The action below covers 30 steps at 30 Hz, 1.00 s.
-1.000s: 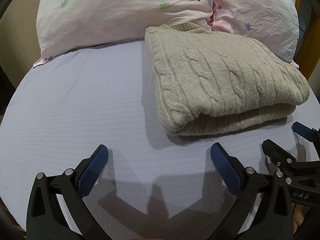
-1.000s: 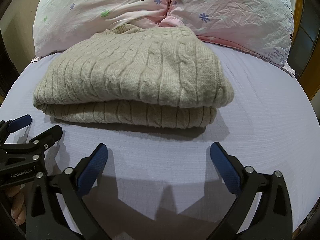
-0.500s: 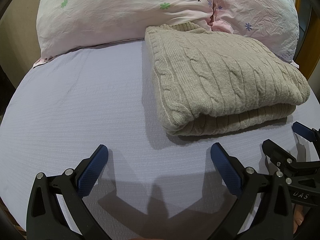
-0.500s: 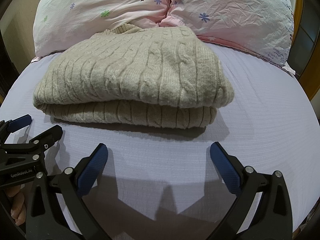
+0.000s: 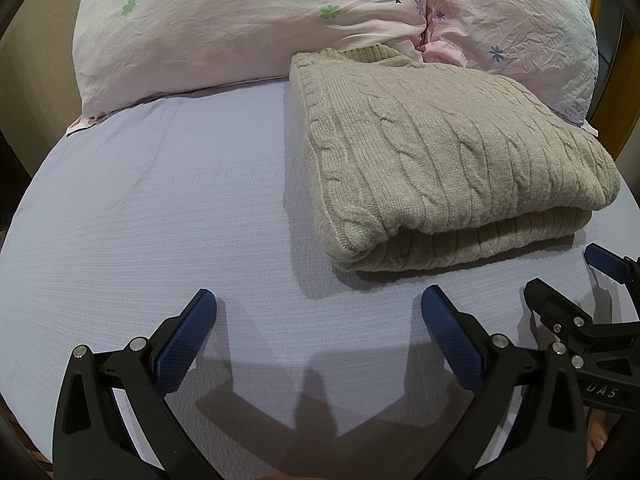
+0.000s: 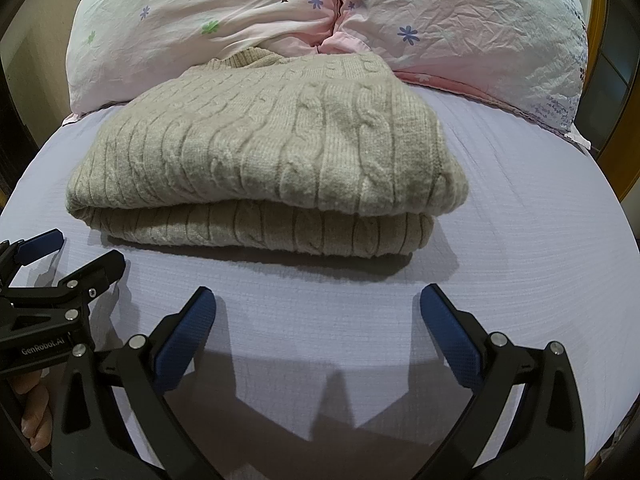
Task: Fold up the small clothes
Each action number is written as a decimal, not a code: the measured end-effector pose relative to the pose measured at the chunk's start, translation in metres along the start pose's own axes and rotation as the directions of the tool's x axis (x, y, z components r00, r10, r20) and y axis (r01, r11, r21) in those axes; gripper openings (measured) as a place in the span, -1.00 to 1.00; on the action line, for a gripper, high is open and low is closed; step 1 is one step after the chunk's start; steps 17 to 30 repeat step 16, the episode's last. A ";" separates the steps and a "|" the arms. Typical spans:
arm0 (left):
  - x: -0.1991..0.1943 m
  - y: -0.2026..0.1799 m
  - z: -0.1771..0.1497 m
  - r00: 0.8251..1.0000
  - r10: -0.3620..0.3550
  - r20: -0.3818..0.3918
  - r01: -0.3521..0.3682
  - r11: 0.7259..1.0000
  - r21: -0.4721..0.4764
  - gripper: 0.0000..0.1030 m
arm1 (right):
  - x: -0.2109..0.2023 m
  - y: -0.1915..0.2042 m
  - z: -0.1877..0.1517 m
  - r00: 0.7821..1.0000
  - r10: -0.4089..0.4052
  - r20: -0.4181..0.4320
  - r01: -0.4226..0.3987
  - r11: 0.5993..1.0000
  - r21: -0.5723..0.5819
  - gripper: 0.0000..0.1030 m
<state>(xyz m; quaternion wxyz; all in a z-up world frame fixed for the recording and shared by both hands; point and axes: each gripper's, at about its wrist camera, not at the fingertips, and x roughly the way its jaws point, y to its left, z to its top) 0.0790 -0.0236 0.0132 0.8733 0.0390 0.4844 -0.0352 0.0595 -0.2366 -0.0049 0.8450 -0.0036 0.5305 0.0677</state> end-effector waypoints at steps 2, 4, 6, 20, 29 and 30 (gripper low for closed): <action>0.000 0.000 0.000 1.000 0.000 -0.002 0.000 1.000 0.000 0.97 | 0.000 0.000 0.000 1.000 0.000 0.000 0.000 1.000 0.000 0.97; 0.000 0.000 0.000 1.000 -0.001 -0.003 0.001 1.000 0.001 0.97 | 0.000 0.000 0.000 1.000 0.000 0.000 0.000 1.000 0.000 0.97; 0.000 0.000 0.000 1.000 0.000 -0.003 0.000 1.000 0.000 0.97 | 0.000 0.000 0.000 1.000 0.000 0.000 0.000 1.000 0.000 0.97; 0.000 0.001 0.000 1.000 0.002 0.000 -0.002 1.000 -0.001 0.97 | 0.000 0.000 0.000 1.000 0.000 0.000 0.000 1.000 0.000 0.97; 0.000 0.001 0.000 1.000 0.002 0.000 -0.002 1.000 -0.001 0.97 | 0.000 0.000 0.000 1.000 0.000 0.000 0.000 1.000 0.000 0.97; 0.000 0.001 0.000 1.000 0.002 0.000 -0.002 1.000 -0.001 0.97 | 0.000 0.000 0.000 1.000 0.000 0.000 0.000 1.000 0.000 0.97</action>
